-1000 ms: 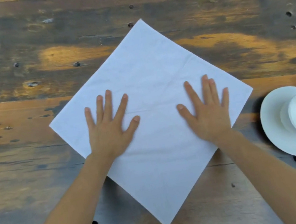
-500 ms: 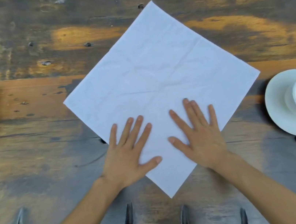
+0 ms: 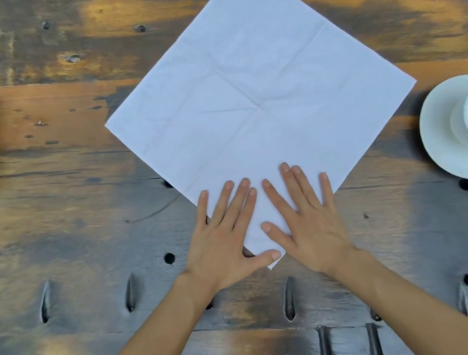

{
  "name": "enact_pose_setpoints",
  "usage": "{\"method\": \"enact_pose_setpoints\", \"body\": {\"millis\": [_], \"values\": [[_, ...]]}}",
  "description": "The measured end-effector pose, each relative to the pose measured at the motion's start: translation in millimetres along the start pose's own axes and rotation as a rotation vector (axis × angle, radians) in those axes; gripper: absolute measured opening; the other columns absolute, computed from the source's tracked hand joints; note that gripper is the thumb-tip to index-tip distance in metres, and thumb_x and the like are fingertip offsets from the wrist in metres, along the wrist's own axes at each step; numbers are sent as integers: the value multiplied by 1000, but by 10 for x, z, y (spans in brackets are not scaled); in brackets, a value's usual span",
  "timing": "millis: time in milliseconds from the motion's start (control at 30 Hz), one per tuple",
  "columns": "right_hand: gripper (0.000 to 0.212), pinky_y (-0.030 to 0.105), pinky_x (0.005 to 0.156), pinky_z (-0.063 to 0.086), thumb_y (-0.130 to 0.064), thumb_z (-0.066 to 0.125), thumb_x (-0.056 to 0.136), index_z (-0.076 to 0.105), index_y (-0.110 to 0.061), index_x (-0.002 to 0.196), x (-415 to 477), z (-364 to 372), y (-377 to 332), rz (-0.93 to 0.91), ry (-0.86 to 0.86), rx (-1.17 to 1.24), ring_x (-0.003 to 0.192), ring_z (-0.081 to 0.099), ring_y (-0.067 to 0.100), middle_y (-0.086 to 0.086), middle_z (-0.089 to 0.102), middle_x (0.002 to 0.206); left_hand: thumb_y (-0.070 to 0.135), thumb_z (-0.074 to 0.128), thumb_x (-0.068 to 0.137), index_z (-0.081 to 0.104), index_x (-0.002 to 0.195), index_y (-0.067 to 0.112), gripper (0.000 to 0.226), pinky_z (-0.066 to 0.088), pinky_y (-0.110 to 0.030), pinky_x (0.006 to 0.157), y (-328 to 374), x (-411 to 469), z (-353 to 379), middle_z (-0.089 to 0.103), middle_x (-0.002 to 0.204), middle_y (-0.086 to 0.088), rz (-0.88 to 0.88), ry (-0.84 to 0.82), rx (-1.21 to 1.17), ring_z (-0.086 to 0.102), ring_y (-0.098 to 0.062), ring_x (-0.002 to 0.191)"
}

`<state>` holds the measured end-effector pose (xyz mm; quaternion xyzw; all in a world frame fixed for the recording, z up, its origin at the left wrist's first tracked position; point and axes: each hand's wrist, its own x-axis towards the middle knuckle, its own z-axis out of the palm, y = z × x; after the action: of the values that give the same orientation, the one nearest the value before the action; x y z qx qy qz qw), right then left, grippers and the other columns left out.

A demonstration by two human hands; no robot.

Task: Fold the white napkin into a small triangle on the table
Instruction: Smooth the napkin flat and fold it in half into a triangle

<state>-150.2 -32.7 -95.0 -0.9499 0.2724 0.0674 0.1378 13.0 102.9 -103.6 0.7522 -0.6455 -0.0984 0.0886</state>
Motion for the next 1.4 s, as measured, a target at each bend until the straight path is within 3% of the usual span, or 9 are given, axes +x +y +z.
{"method": "enact_pose_setpoints", "body": {"millis": [167,400,733,867,933,1033,1133,1300,1400], "values": [[74,65,121,2,-61,33,102,15,-20,162,6,-66,-2,3,1,92,156,-2,30,14,-1,169,89,47,83,27,161,7,116,16,-68,122,-22,-12,-20,19,171,-10,-2,-4,-10,14,-30,159],[18,62,114,32,-18,74,91,75,-10,108,-220,4,42,-346,190,470,137,50,30,13,59,140,85,54,84,33,159,7,110,16,-67,123,-141,-83,13,25,170,-8,88,20,-80,18,-28,159],[11,52,119,29,-18,78,90,74,-8,92,-208,38,12,-281,214,563,132,55,27,9,65,131,84,61,81,38,158,15,106,18,-70,121,-121,-65,50,27,169,-9,153,114,-129,23,-31,157],[7,38,117,32,-22,66,99,68,-15,98,-133,-72,-30,-134,184,679,114,62,11,-5,70,112,64,66,92,51,151,15,79,23,-63,123,-126,-75,6,42,163,-3,165,138,-208,34,-24,153],[12,26,103,42,-32,56,103,63,-24,99,-72,-192,-45,-19,158,746,98,62,2,-15,66,98,44,65,101,64,138,15,48,28,-55,123,-96,-50,-50,60,147,3,98,182,-280,46,-18,146],[16,11,76,43,-45,47,103,57,-35,96,21,-420,-76,95,128,826,88,63,-2,-20,66,91,30,53,106,76,104,22,25,45,-40,108,11,62,-201,76,101,14,-106,242,-461,68,-6,106],[17,8,73,42,-50,50,99,57,-35,93,90,-613,-80,86,151,918,88,65,-1,-23,67,92,45,42,108,52,75,42,34,42,-23,65,78,245,-430,51,61,12,-322,153,-612,50,-6,61],[24,18,77,50,-53,61,91,68,-34,104,259,-877,4,46,142,902,94,67,1,-21,71,101,52,43,104,56,81,51,27,38,-17,53,44,433,-649,57,63,13,-404,162,-734,52,-7,55],[20,15,74,46,-42,57,99,69,-26,96,420,-978,91,35,225,796,90,65,0,-16,71,95,56,43,103,59,83,40,31,39,-19,54,-11,575,-740,57,63,10,-424,192,-754,53,-7,57]]}}
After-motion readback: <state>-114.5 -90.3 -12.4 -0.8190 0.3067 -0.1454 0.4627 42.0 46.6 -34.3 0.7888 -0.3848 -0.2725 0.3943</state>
